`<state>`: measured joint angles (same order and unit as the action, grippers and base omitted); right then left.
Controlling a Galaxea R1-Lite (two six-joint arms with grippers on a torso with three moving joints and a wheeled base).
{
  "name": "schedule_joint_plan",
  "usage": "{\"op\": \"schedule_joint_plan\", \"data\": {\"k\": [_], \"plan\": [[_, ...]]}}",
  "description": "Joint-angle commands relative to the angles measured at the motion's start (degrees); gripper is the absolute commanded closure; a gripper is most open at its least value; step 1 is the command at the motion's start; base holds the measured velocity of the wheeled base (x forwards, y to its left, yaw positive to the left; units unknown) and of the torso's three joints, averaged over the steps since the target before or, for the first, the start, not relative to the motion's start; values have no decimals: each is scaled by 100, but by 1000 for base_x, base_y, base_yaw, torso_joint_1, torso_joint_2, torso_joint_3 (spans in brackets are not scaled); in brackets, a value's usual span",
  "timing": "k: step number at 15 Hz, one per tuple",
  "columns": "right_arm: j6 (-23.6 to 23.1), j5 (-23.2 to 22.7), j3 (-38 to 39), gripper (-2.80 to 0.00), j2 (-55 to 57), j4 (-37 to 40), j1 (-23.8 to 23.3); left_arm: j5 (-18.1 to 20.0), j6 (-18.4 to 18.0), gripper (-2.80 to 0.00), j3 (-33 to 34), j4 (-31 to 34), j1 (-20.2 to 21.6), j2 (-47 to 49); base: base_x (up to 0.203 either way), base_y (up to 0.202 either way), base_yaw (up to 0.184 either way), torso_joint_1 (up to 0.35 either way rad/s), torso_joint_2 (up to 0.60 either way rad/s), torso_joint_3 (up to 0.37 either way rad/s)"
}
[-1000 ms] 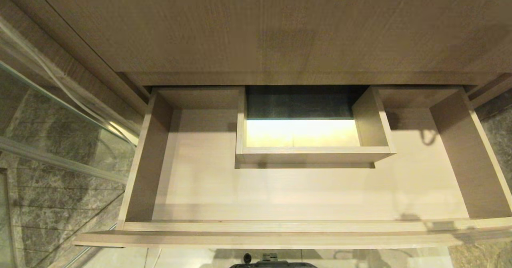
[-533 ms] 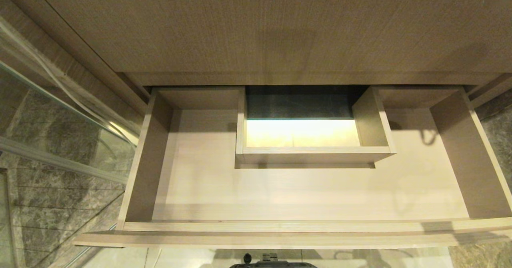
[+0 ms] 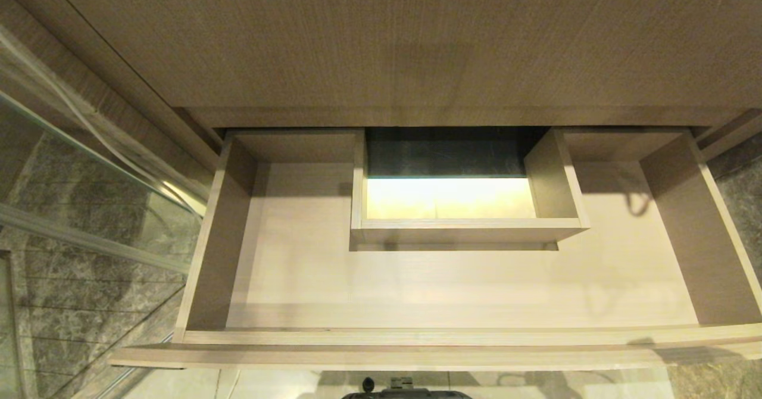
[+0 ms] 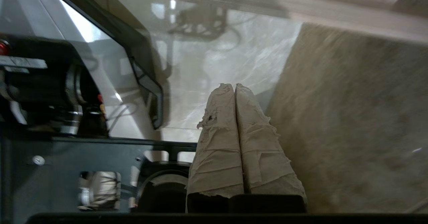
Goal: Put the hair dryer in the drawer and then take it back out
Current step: Close the drawer
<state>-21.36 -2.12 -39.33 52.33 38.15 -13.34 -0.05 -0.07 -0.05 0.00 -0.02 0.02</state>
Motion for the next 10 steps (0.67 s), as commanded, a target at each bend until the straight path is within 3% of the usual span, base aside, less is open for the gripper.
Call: {"op": "schedule_joint_plan", "data": {"k": [1, 7, 10], "plan": [[152, 4, 449, 0, 385, -435, -2, -4, 2, 0, 5, 0, -3, -2, 0, 0, 0, 0, 0, 0], [115, 291, 620, 0, 1236, -1038, -64, -4, -1, 0, 5, 0, 2, -2, 0, 0, 0, 0, 0, 0], [-541, 644, 605, 0, 1645, -1206, -141, -4, -1, 0, -3, 0, -6, -2, 0, 0, 0, 0, 0, 0]]}}
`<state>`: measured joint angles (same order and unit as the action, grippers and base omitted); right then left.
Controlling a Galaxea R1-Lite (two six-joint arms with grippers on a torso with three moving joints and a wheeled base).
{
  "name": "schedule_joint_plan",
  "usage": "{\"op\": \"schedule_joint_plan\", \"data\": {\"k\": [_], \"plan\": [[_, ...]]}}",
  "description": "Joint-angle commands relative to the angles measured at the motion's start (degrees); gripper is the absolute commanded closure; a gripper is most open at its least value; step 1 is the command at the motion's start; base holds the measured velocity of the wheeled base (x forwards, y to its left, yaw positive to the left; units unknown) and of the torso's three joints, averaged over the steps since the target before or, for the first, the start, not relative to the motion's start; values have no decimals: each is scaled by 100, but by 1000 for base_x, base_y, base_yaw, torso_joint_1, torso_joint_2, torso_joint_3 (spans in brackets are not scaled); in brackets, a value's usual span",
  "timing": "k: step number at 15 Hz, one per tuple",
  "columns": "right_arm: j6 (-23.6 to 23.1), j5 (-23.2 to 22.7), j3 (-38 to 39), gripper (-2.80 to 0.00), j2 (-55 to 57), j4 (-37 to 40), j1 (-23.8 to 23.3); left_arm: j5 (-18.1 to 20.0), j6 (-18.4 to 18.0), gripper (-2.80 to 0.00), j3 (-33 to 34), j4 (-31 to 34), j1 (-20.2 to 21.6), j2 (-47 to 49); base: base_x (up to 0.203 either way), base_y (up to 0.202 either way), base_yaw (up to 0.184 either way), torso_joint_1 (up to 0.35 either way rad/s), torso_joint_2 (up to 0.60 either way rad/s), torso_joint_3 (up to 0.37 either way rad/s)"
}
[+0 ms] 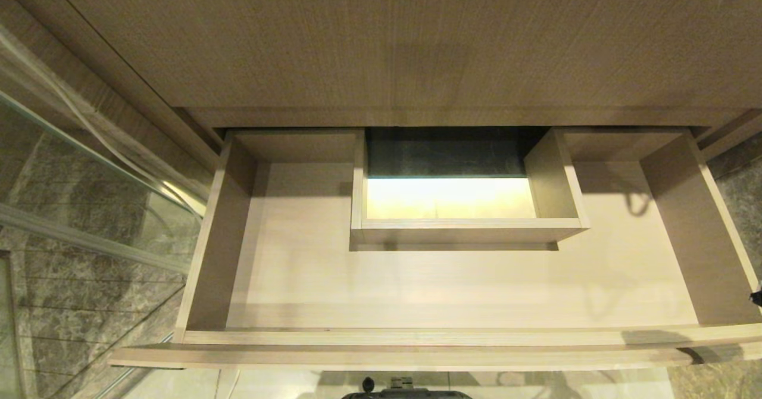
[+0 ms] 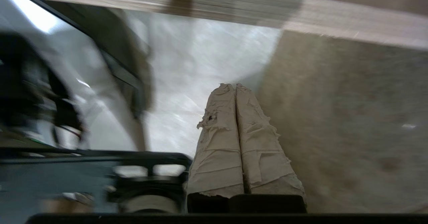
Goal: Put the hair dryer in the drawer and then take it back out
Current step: Close the drawer
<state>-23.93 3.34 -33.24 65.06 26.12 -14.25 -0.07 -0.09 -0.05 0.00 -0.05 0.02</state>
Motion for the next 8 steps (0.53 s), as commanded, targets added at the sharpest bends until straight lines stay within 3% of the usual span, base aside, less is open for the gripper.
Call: {"op": "schedule_joint_plan", "data": {"k": [1, 5, 8], "plan": [[-376, 129, -11, 0, 477, -40, -93, -1, 0, 0, -4, 0, -1, -2, 0, 0, 0, 0, 0, 0], [-582, 200, 47, 0, 795, -330, -282, -1, 0, 0, -4, 0, 3, -2, 0, 0, 0, 0, 0, 0], [-1062, 255, 42, 0, 1094, -322, -567, -1, 6, 0, -4, 0, -2, -2, 0, 0, 0, 0, 0, 0]]}}
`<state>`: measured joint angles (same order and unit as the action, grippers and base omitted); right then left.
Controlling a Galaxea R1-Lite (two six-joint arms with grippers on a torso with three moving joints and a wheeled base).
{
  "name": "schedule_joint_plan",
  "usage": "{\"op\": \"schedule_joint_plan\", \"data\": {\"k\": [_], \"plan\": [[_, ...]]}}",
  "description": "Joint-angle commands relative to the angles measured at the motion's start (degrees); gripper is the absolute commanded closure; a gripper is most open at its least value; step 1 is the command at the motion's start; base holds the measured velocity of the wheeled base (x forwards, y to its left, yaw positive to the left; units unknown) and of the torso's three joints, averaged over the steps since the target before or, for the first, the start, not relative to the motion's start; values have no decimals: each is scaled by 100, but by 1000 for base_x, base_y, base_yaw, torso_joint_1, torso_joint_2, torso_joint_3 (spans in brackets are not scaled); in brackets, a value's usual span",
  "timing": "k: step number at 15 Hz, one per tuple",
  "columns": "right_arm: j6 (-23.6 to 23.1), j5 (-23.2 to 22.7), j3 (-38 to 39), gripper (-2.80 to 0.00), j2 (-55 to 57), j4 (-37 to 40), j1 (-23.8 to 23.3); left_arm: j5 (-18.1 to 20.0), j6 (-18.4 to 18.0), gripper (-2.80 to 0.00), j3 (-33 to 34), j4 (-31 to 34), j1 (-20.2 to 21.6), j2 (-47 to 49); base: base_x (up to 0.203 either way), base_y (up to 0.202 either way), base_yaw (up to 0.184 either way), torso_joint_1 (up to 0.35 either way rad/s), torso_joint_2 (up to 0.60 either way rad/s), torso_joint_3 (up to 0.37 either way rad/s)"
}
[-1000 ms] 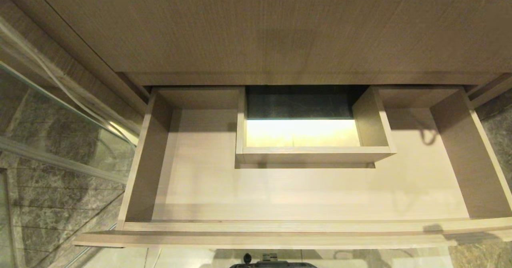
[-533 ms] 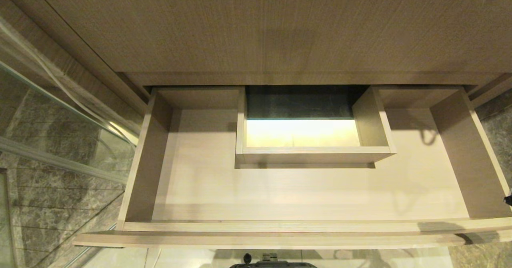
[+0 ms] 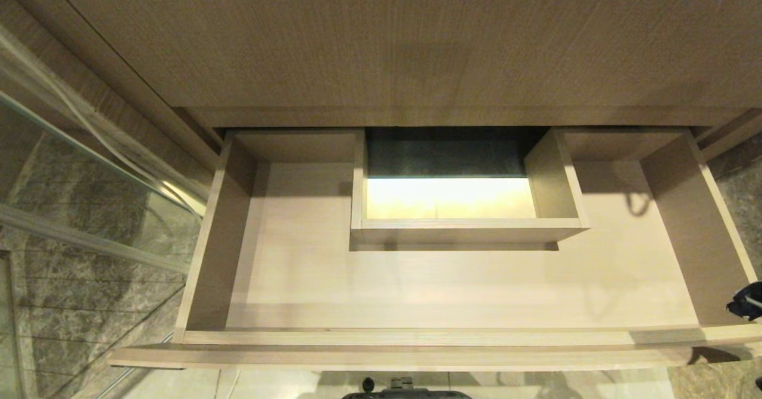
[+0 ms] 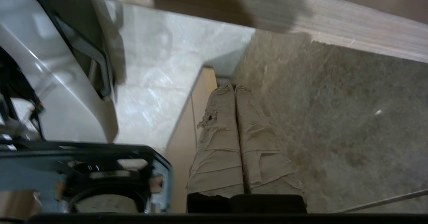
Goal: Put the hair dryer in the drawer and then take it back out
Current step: Close the drawer
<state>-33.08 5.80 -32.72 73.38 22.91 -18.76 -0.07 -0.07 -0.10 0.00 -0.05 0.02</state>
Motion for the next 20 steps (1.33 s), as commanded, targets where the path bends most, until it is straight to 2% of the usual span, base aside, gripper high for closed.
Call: {"op": "schedule_joint_plan", "data": {"k": [1, 10, 15, 17, 20], "plan": [[-189, 8, -38, 0, 359, -34, -126, -1, -1, 0, 1, 0, 5, -2, 0, 0, 0, 0, 0, 0], [-178, -53, -244, 0, 1396, -1143, -169, -1, -1, 0, 10, 0, 5, -2, 0, 0, 0, 0, 0, 0], [-164, -481, -725, 0, 1585, -1192, -215, -1, 1, 0, 2, 0, -4, -2, 0, 0, 0, 0, 0, 0], [-164, -802, -930, 0, 1519, -1232, -221, -1, -1, 0, 1, 0, -3, -2, 0, 0, 0, 0, 0, 0], [-164, -1138, -1089, 0, 1393, -1976, -224, -1, -1, 0, 1, 0, -4, -2, 0, 0, 0, 0, 0, 0]]}}
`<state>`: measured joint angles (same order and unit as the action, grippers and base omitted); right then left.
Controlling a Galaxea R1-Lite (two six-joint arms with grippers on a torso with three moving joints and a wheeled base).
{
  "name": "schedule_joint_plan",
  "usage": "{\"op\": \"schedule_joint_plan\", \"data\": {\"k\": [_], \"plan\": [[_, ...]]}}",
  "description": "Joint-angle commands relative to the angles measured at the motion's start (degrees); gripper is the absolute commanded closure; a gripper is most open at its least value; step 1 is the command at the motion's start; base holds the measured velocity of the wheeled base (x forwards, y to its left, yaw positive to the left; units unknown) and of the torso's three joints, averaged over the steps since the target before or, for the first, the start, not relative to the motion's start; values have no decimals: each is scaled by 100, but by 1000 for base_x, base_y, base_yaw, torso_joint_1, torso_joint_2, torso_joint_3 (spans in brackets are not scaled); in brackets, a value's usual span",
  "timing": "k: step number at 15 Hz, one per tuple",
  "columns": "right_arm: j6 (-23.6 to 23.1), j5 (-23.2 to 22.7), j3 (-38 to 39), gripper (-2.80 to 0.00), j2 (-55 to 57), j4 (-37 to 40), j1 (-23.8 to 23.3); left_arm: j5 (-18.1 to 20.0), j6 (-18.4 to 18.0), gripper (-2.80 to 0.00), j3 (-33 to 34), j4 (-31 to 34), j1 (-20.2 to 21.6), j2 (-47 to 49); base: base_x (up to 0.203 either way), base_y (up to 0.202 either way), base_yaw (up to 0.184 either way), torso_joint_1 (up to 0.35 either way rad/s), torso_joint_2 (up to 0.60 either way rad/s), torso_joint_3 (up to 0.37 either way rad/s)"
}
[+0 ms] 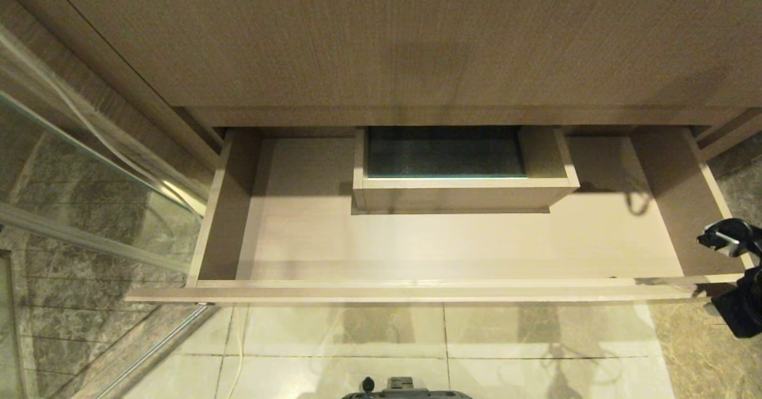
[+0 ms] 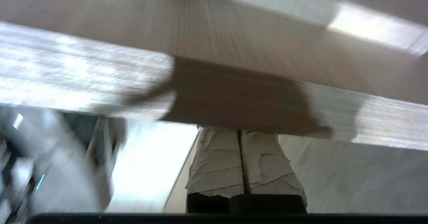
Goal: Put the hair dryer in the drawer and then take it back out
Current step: Close the drawer
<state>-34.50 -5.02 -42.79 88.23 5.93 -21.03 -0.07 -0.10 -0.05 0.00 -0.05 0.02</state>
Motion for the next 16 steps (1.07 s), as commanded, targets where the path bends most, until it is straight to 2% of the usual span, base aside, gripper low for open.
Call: {"op": "schedule_joint_plan", "data": {"k": [1, 3, 6, 7, 9, 10, 16], "plan": [[-26, -192, -231, 0, -156, -695, 7, -1, 6, 0, -4, 0, 4, -2, 0, 0, 0, 0, 0, 0], [-49, -662, -395, 0, -243, -1501, 10, -1, 5, 0, -4, 0, 5, -2, 0, 0, 0, 0, 0, 0], [-55, -1071, -499, 0, -267, -2923, 47, -1, 4, 0, -4, 0, -2, -2, 0, 0, 0, 0, 0, 0], [-64, -1137, -575, 0, -306, -3015, 35, -1, 1, 0, -4, 0, -4, -2, 0, 0, 0, 0, 0, 0], [-66, -1141, -569, 0, -523, -2819, -56, -1, 1, 0, -2, 0, 3, -2, 0, 0, 0, 0, 0, 0], [-66, -1142, -571, 0, -773, -2466, -149, -1, 1, 0, 5, 0, 5, -2, 0, 0, 0, 0, 0, 0], [-127, -1127, -731, 0, -2957, 206, -313, -1, 1, 0, -4, 0, 5, -2, 0, 0, 0, 0, 0, 0]]}}
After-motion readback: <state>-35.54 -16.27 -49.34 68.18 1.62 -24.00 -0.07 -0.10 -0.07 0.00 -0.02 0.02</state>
